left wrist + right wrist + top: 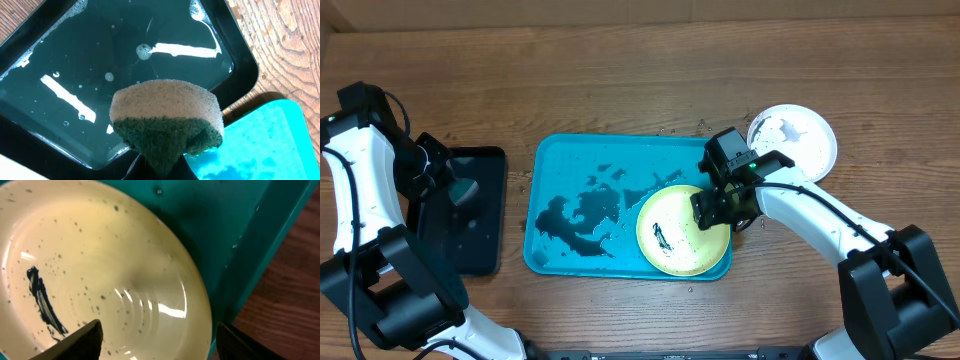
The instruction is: Clean dirty plates on tray and stack at the side
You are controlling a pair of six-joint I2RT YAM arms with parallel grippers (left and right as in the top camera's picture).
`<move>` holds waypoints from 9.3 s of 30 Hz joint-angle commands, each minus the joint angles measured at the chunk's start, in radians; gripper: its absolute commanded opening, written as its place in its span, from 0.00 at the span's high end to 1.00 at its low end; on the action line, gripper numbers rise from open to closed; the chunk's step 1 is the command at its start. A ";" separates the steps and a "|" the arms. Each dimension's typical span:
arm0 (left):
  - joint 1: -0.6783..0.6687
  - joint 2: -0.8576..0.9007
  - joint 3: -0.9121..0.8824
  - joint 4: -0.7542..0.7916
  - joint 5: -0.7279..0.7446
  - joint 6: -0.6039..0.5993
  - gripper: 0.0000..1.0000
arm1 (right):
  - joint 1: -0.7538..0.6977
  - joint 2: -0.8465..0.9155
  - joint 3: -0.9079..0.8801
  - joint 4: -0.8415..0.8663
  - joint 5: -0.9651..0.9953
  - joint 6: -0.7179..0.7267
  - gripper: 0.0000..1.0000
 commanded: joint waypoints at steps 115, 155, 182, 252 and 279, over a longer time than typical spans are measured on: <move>-0.943 0.014 -0.462 0.511 -0.068 -0.121 0.96 | 0.132 0.080 -0.116 0.347 -0.070 0.546 0.96; -0.872 0.049 -0.468 0.509 0.074 -0.086 0.96 | 0.132 0.080 -0.116 0.346 -0.070 0.542 0.96; -0.841 0.000 -0.178 0.097 -0.592 -0.129 0.96 | 0.132 0.079 -0.063 0.322 -0.081 0.514 0.96; 0.037 0.031 -0.247 0.315 -0.090 -0.070 0.00 | 0.685 0.079 0.687 -0.517 1.570 -0.035 0.96; 0.037 0.031 -0.247 0.315 -0.091 -0.070 0.00 | 0.244 0.064 0.674 -0.426 0.761 0.441 0.96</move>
